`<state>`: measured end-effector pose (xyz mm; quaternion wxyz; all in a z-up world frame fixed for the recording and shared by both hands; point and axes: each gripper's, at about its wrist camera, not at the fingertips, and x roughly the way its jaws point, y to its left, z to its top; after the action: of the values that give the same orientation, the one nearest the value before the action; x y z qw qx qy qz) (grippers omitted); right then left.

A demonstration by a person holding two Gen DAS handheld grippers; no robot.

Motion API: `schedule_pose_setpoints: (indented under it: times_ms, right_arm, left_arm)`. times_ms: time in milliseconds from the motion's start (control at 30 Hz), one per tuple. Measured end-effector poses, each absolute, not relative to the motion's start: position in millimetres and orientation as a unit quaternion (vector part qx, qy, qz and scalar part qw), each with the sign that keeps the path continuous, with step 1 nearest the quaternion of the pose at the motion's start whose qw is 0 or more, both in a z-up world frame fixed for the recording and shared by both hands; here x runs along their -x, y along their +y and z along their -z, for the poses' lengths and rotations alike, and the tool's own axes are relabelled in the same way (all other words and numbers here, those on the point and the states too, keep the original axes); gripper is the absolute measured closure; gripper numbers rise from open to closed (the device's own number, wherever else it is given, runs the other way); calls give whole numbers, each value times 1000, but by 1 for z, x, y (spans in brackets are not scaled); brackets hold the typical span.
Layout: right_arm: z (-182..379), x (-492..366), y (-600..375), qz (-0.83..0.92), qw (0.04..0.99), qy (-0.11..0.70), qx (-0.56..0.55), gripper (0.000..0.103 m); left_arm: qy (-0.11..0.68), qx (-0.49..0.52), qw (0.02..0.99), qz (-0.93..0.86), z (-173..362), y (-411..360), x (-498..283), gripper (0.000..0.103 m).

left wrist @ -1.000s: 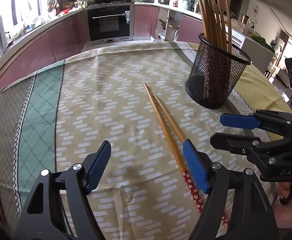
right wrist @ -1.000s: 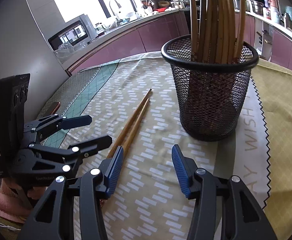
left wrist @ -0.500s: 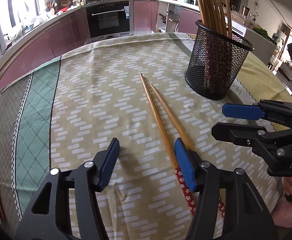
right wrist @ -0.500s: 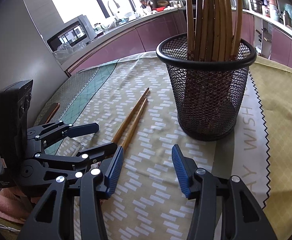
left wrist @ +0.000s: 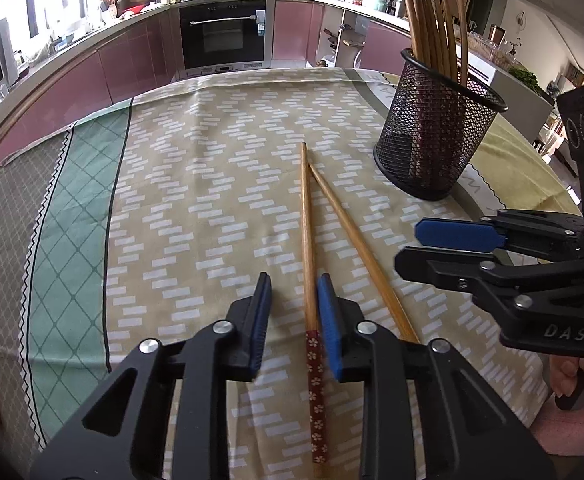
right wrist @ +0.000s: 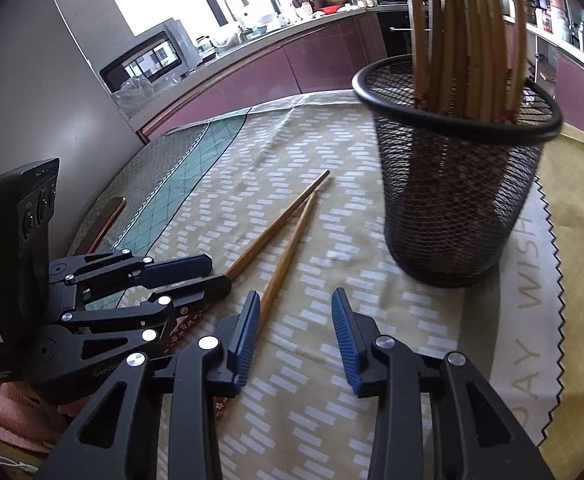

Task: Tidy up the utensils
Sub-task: 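Close the right tool on one of the last chopsticks while the left tool grasps the other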

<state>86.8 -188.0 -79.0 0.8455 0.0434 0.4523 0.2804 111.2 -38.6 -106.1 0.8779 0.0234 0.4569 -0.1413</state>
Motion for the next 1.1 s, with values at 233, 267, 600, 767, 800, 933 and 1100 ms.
schedule_pose_setpoints:
  times_ms: [233,267,600,767,800,933,1100]
  right_arm:
    - [82,-89,-169,-286,841,458,-19,78]
    - [82,-88,-167,-285,842,458,-12,79]
    - [80,-89,-178,-267,845,463,7,87]
    - [81,-91,-183,-262,846,465,8,87]
    - [82,-93,-184,-264,844,466,5,87]
    - [82,-96,-185,-263,845,466,-1,87]
    - [83,-102,-184,-259,847,464,-8,87]
  left_arm:
    - [461,-13,875,149,106,-38,-103,85]
    - [461,-13,874,150,107,-39,-103,85]
    - [465,-15,866,184,106,-51,-89,85]
    - [469,-9,858,208,106,-55,-84,85]
    - [469,-8,857,214,106,-55,-84,85]
    - [462,-6,861,214,102,-53,-88,81]
    - [457,-13,868,195,99,-48,-105,77]
